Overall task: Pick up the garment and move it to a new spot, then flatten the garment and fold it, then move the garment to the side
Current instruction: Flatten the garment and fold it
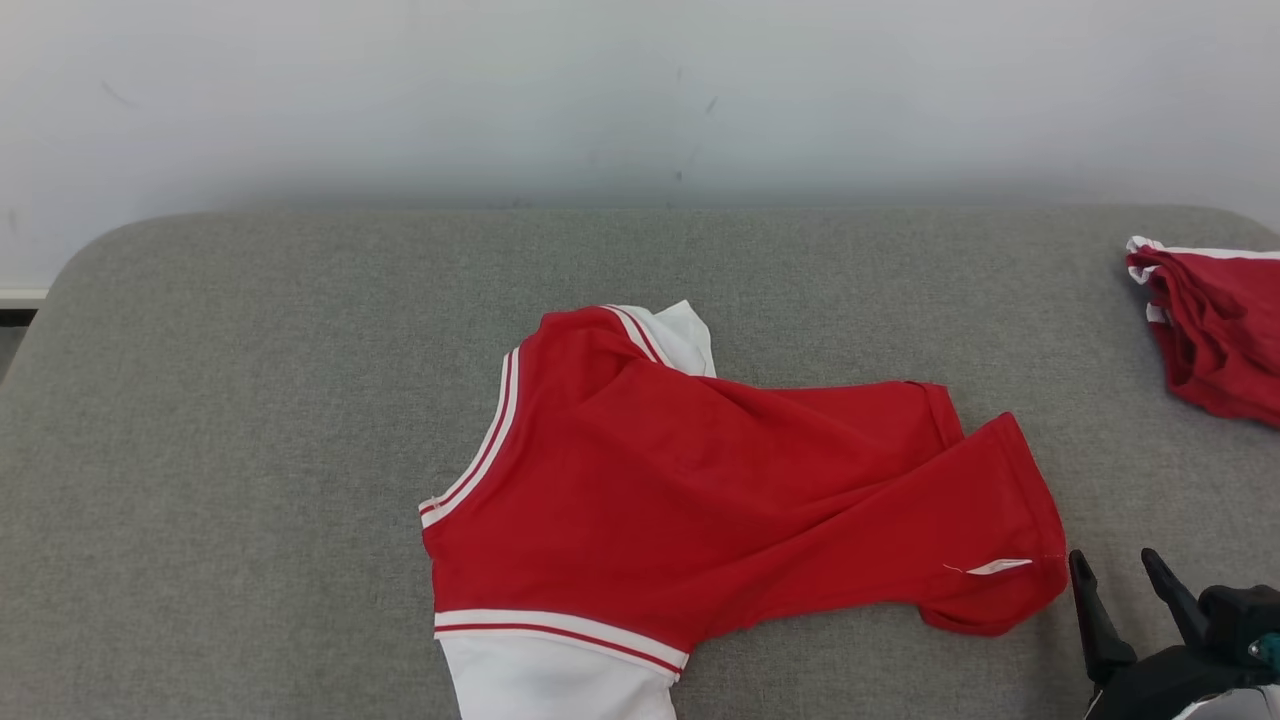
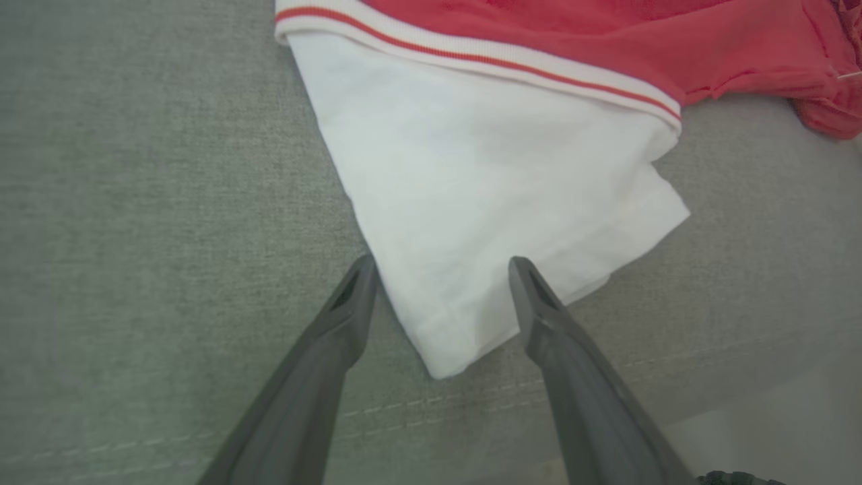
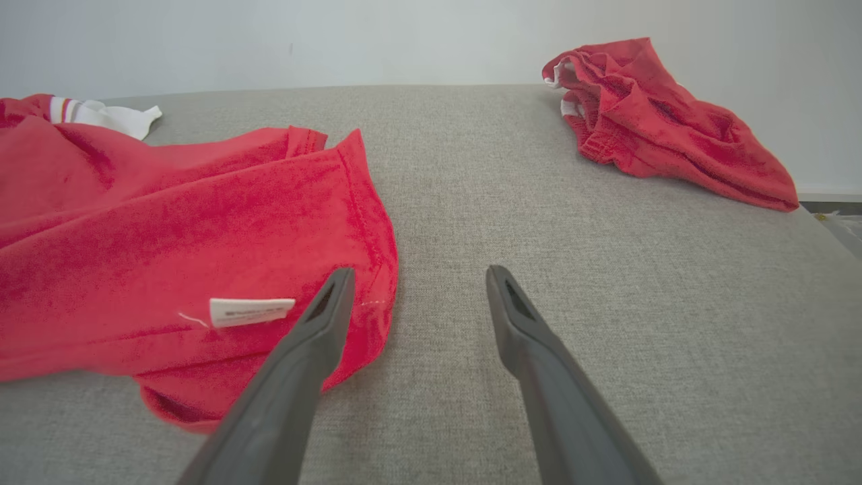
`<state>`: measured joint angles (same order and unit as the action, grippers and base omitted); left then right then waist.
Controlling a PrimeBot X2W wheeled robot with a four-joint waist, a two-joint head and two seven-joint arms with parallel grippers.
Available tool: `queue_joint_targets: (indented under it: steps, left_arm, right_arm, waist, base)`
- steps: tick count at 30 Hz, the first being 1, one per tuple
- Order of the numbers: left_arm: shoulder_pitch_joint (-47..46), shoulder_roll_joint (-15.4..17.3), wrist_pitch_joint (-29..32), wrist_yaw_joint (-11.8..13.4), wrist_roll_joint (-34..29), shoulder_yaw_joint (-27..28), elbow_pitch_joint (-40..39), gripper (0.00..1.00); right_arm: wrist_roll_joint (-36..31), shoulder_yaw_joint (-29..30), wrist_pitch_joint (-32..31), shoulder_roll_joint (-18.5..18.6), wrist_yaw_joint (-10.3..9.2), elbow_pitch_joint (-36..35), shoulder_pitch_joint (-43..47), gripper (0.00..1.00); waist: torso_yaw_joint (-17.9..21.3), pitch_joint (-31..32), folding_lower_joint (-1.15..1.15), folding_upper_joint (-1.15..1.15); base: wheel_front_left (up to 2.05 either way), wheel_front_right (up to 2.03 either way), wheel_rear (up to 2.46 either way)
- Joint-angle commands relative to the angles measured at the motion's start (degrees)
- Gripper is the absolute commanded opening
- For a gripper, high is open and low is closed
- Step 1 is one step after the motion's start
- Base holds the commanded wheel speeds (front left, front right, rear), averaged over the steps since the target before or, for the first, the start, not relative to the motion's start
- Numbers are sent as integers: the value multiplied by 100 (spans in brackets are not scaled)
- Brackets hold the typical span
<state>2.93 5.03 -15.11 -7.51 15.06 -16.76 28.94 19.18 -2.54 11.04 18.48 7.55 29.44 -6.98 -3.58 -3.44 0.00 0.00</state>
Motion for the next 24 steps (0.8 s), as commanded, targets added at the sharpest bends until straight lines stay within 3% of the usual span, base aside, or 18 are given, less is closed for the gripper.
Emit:
queue_joint_targets:
  steps: [1, 16, 17, 18, 19, 20, 21, 24]
  left_arm:
    - [-109, -11, -2, 12, 103, -76, 73, 100]
    - [-629, -126, 27, 9, 680, -594, 420, 100]
    - [-660, -135, 27, 9, 769, -626, 404, 100]
    - [-660, -135, 27, 9, 769, -626, 404, 100]
    - [-683, -151, 27, 9, 860, -676, 393, 60]
    - [-700, -167, 27, 7, 946, -709, 351, 15]
    - [-707, -178, 26, 2, 1039, -749, 312, 0]
    - [-678, -150, -2, 10, 1283, -810, 118, 0]
  right_arm:
    - [79, -56, -10, 72, -15, 134, -118, 100]
    - [883, -1297, 22, 220, -15, 1567, -1057, 100]
    - [967, -1377, 24, 207, -15, 1630, -1085, 17]
    - [967, -1377, 24, 207, -15, 1630, -1085, 17]
    - [1036, -1470, 16, 201, -15, 1698, -1113, 0]
    - [1083, -1550, 54, 230, -15, 1740, -1146, 0]
    - [1150, -1612, 102, 251, -15, 1770, -1163, 0]
    - [1325, -1736, 293, 292, -15, 1697, -1180, 0]
  waist:
    - [-42, -90, 0, 0]
    - [-157, -363, 0, 0]
    - [-156, -361, 0, 0]
    - [-156, -361, 0, 0]
    - [-155, -358, 0, 0]
    - [-154, -350, 0, 0]
    - [-155, -328, 0, 0]
    - [-144, -262, 0, 0]
  base:
    - [0, 0, 0]
    - [0, 0, 0]
    - [0, 0, 0]
    - [0, 0, 0]
    - [0, 0, 0]
    - [0, 0, 0]
    - [0, 0, 0]
    - [0, 0, 0]
